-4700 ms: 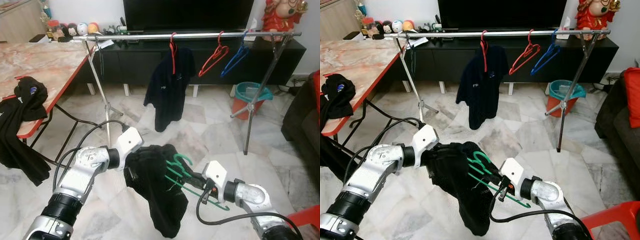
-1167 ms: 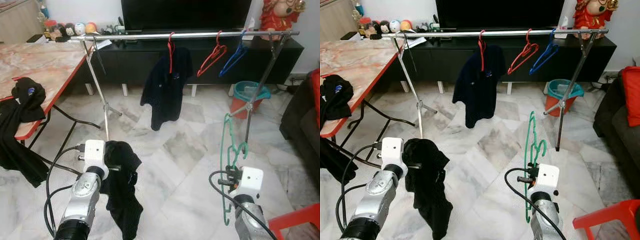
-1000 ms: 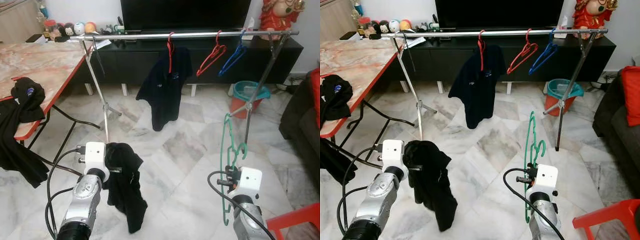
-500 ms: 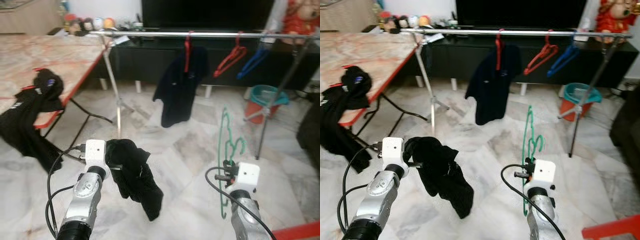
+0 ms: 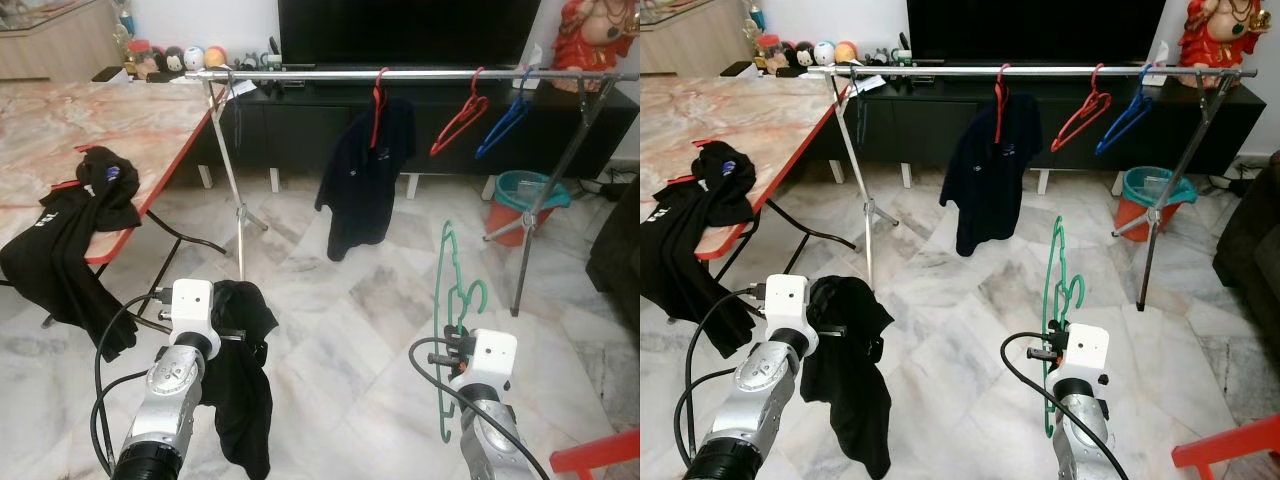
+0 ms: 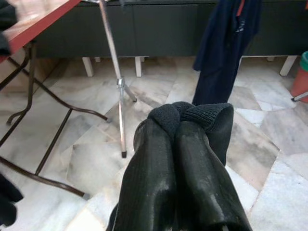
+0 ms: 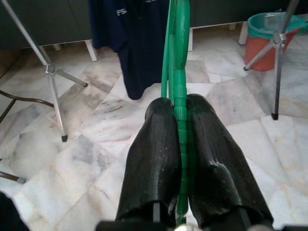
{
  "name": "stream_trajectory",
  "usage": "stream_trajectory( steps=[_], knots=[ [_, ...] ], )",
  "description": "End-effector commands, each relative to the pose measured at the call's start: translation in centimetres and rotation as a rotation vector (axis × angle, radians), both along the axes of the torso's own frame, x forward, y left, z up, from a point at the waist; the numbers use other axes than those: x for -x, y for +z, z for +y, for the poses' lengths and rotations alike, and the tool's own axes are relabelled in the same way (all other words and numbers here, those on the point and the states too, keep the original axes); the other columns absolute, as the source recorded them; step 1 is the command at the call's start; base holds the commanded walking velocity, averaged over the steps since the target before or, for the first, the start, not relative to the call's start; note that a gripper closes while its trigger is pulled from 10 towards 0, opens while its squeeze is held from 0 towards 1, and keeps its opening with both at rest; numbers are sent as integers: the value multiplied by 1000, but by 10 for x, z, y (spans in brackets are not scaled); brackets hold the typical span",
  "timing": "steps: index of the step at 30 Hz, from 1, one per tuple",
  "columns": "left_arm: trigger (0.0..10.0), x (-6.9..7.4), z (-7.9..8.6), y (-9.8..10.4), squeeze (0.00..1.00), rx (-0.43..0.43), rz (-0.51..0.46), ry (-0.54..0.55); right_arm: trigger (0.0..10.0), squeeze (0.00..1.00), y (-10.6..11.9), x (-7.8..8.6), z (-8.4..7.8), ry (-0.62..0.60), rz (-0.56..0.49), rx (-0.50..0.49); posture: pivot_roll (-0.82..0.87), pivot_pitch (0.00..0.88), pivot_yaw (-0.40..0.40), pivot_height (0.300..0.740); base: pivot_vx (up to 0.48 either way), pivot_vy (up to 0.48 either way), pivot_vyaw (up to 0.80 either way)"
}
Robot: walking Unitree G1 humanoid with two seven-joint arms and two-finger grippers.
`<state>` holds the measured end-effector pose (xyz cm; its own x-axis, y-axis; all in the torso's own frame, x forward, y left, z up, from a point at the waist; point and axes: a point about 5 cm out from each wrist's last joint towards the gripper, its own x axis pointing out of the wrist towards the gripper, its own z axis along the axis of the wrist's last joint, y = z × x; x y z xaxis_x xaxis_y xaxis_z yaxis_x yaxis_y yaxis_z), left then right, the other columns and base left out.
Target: Hang hanger
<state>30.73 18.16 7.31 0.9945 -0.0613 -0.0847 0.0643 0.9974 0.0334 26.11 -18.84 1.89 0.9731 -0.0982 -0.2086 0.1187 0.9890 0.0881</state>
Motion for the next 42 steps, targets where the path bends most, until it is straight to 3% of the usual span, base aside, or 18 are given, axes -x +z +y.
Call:
stream_trajectory(
  steps=[1,25,42],
  knots=[
    [10000,-3,1,8,0,-11,-33,-5,10000,0,1,-2,2,-4,-12,-11,18,0,46,740,-244,322,0],
    [10000,-3,6,11,0,-18,-39,5,10000,0,2,-7,3,-32,-17,-16,30,0,50,740,-247,322,0],
    [10000,-4,6,13,0,-36,-47,-9,10000,0,2,-8,3,-44,-25,-13,35,0,52,740,0,303,0]
  ],
)
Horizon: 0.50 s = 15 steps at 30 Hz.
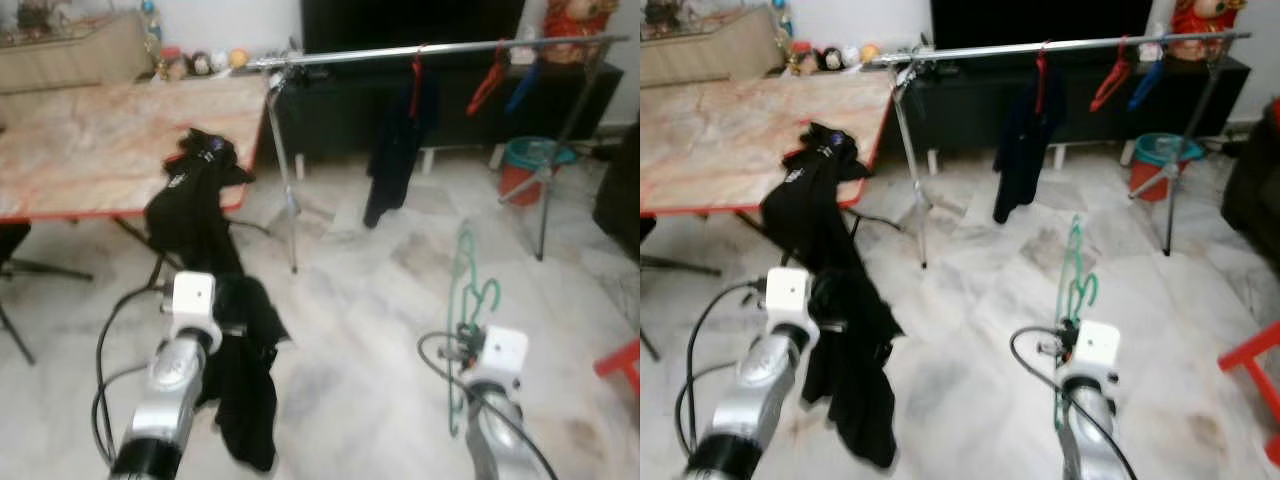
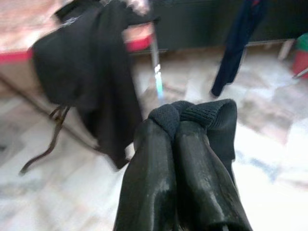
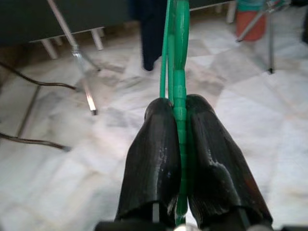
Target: Hang hanger
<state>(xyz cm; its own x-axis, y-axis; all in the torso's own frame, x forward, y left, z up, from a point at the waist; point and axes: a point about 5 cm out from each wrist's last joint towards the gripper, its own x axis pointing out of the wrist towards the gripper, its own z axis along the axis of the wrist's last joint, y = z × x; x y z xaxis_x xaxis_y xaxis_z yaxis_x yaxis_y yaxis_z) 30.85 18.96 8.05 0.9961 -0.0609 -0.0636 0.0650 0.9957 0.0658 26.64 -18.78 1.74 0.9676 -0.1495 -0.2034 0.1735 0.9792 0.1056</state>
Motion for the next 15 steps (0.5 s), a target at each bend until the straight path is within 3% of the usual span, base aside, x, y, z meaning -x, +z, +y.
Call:
stream_trajectory(
  steps=[1,15],
  knots=[
    [10000,-3,-2,6,0,-5,-24,-8,10000,0,4,-3,3,11,-18,5,35,0,51,740,0,270,0],
    [10000,-2,-1,7,0,-8,-27,-12,10000,0,3,-4,3,11,-16,8,37,0,51,740,0,278,0]
  ],
)
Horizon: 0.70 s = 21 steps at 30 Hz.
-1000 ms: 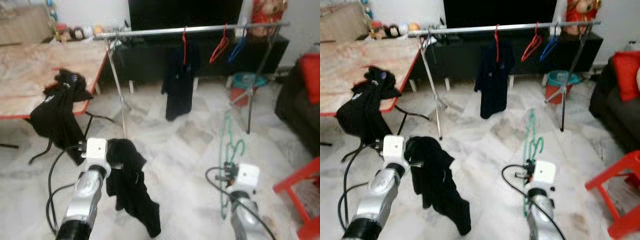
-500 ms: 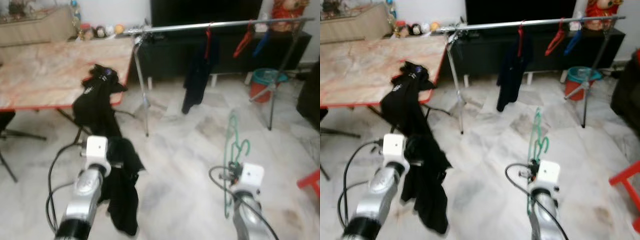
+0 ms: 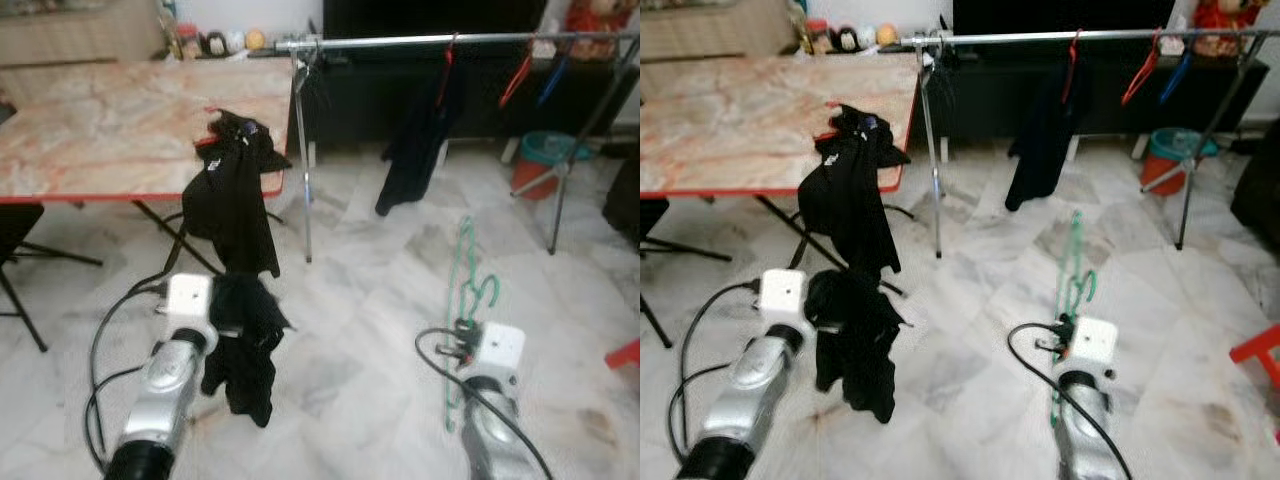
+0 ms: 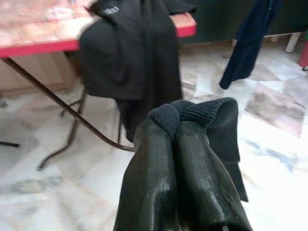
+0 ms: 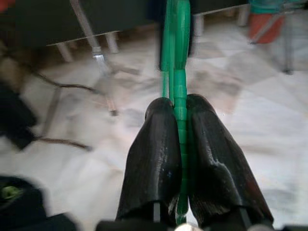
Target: Hang hanger
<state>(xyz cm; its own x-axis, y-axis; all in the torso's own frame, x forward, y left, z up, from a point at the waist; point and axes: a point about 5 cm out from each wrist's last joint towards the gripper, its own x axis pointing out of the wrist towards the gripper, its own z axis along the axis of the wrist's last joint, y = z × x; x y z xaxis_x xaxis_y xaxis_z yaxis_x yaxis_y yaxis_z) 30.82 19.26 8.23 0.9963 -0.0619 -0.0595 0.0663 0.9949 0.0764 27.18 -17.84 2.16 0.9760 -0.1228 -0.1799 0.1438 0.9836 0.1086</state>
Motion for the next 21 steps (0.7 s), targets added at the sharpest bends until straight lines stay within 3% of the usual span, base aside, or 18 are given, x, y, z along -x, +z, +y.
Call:
stream_trajectory(
  steps=[1,21],
  knots=[
    [10000,-3,-4,6,0,1,-22,-11,10000,0,-2,2,-6,-17,8,7,37,0,51,740,0,281,0],
    [10000,-2,-4,7,0,1,-25,-10,10000,0,-3,2,-6,-17,16,11,37,0,49,740,0,288,0]
  ],
)
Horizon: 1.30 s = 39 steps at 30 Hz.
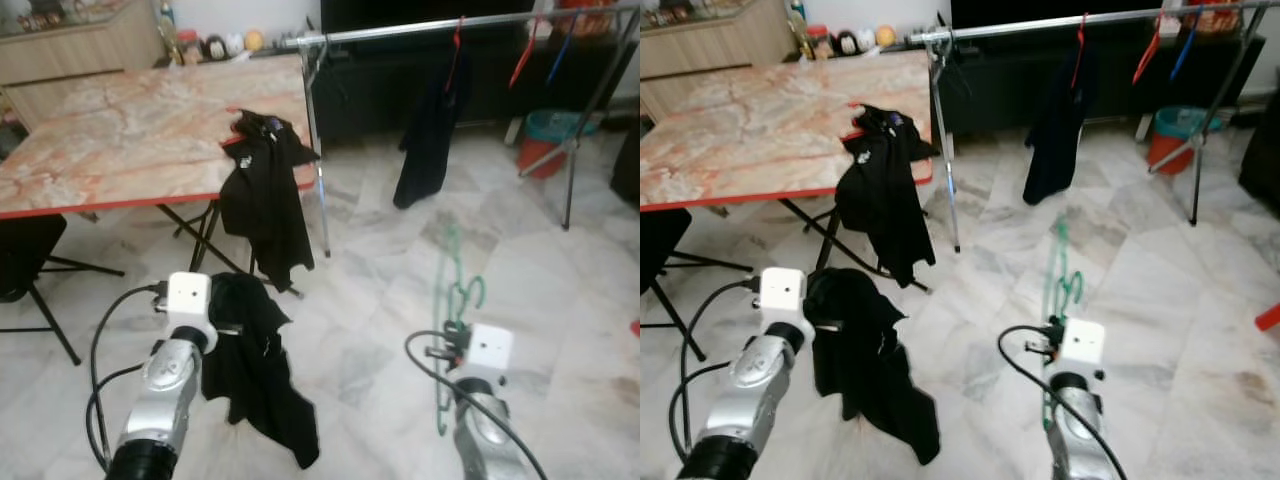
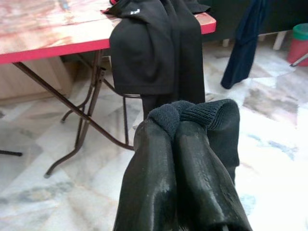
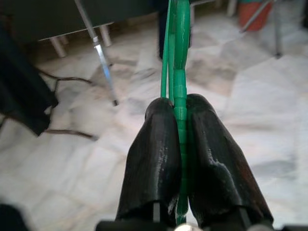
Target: Hang hanger
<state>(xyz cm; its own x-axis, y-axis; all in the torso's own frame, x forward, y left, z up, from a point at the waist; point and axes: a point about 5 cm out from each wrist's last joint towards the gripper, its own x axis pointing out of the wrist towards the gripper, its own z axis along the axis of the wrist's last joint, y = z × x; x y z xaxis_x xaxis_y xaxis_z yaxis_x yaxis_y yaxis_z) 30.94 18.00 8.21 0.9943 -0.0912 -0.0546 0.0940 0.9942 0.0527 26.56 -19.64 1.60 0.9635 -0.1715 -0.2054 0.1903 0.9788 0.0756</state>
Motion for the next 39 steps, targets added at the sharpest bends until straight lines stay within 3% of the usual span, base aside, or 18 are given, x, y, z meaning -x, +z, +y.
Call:
stream_trajectory(
  steps=[1,20,29,32,39],
  knots=[
    [10000,-1,8,7,0,-23,-22,18,10000,0,2,-4,12,27,-15,-18,37,0,49,740,0,289,0],
    [10000,-1,9,8,0,-22,-29,30,10000,0,-1,-3,13,26,1,-19,38,0,50,740,0,255,0],
    [10000,-3,8,13,0,14,-56,35,10000,0,-35,12,-1,-62,231,-78,36,0,51,740,0,0,0],
    [10000,-3,7,15,0,23,-67,37,10000,0,-59,31,-5,-88,411,-78,40,0,50,740,0,0,0],
    [10000,-4,8,19,0,42,-85,43,10000,0,-80,54,-6,-63,574,-67,41,0,51,740,0,0,0]
  ],
)
